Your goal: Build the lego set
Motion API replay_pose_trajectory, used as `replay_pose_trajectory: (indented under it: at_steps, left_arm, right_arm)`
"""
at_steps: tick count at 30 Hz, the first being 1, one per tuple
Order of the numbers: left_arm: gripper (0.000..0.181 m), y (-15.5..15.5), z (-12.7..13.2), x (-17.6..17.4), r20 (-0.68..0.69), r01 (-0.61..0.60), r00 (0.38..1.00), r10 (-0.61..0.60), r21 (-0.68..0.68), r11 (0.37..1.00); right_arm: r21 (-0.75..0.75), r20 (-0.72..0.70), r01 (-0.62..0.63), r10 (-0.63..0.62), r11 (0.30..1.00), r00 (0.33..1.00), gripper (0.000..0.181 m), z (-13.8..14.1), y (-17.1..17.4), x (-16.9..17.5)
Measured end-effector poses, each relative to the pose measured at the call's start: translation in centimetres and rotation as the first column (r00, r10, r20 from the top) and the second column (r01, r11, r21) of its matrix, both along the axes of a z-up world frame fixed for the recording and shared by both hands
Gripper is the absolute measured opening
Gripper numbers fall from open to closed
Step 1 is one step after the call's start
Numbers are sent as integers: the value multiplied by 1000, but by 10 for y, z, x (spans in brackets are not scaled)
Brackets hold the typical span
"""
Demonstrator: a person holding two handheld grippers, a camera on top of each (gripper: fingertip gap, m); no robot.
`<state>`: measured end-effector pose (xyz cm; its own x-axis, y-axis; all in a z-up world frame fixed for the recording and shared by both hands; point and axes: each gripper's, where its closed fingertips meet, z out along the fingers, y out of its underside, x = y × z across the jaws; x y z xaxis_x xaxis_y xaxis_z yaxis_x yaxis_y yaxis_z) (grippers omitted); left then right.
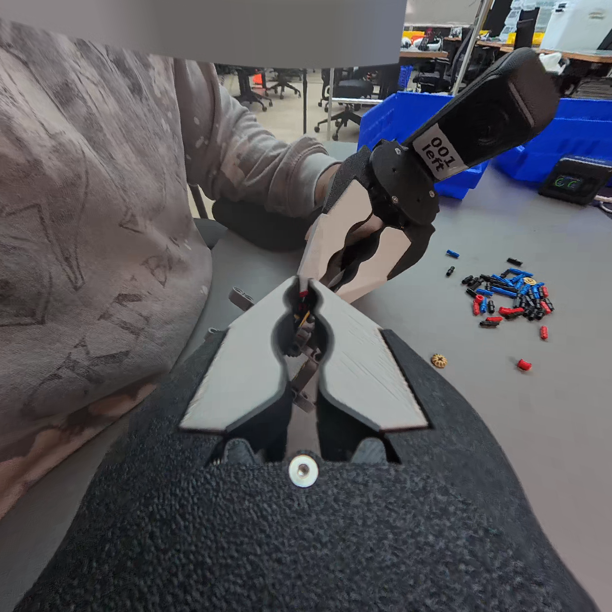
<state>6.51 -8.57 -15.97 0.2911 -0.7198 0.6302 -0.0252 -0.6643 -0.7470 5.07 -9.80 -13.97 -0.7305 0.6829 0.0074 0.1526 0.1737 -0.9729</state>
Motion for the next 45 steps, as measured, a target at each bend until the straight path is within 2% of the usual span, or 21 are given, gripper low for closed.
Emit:
replay_pose_trajectory:
  at_steps: [1, 2, 3, 4, 5, 6, 7, 8, 10, 12, 14, 16, 23, 25, 30, 34, 40, 45]
  left_arm:
    - [6, 13, -6, -9, -38, -84, 996, 84, 1, 997]
    - [5, 24, -6, -22, -20, -143, 990, 143, -18, 989]
    - [4, 24, 7, -29, 50, -152, 987, 153, -17, 988]
    - [5, 15, 10, -26, -4, -126, 992, 126, 52, 991]
    - [7, 8, 8, -20, -102, -86, 990, 100, 135, 987]
    - [7, 5, 11, -13, -115, -69, 989, 92, 190, 979]
    - [6, 9, 13, -12, -94, -109, 987, 127, 170, 979]
    - [6, 16, 7, -16, -120, -158, 977, 174, 133, 979]
    - [6, 21, -2, -23, -202, -188, 954, 222, 173, 967]
    - [6, 23, 0, -24, -205, -200, 949, 238, 192, 961]
    - [6, 22, -2, -22, -228, -189, 945, 235, 207, 960]
    - [6, 20, -4, -19, -244, -176, 943, 227, 216, 960]
    - [6, 19, -7, -21, -257, -189, 933, 253, 251, 949]
    - [6, 19, -7, -21, -260, -191, 930, 259, 260, 947]
    - [8, 13, -12, -19, -299, -164, 917, 264, 319, 933]
    - [9, 8, -13, -19, -345, -149, 888, 304, 410, 900]
    - [9, 0, -12, -15, -423, -71, 843, 332, 524, 849]
    - [9, -3, -12, -12, -457, -30, 823, 338, 558, 829]
  right_arm:
    - [-139, -37, -166, 163, 976, 986, 1, 21, -20, 18]
    - [-266, -35, -276, 277, 924, 960, 0, 38, -38, 31]
    - [-152, -3, -232, 235, 961, 972, 0, 24, -44, 23]
    - [28, -10, -154, 154, 988, 988, 0, 5, -36, 14]
    - [1, -21, -95, 95, 995, 995, 0, 11, -23, 9]
    - [-84, -24, -42, 41, 996, 999, 0, 24, -6, 6]
    - [-110, -34, 6, -10, 994, 999, 0, 33, 8, 4]
    - [-82, -42, 50, -54, 995, 998, 0, 36, 18, 3]
    - [-4, -48, 132, -132, 991, 990, 0, 30, 29, -3]
    - [84, 13, 179, -181, 980, 983, 17, 12, 35, -8]
    - [122, 56, 178, -186, 976, 981, 22, 0, 32, -10]
    - [160, 62, 169, -181, 972, 981, 1, -7, 27, -13]
    - [153, 82, 177, -191, 972, 978, 5, -10, 32, -13]
    - [165, 86, 162, -178, 973, 980, 0, -11, 30, -12]
    - [317, 52, 152, -177, 936, 983, 0, -16, 24, -11]
    - [413, 28, 135, -161, 900, 987, 0, -20, 18, -12]
    - [387, 54, 85, -114, 918, 992, 0, -20, 9, -6]
    - [375, 61, 64, -93, 925, 994, 0, -21, 6, -4]
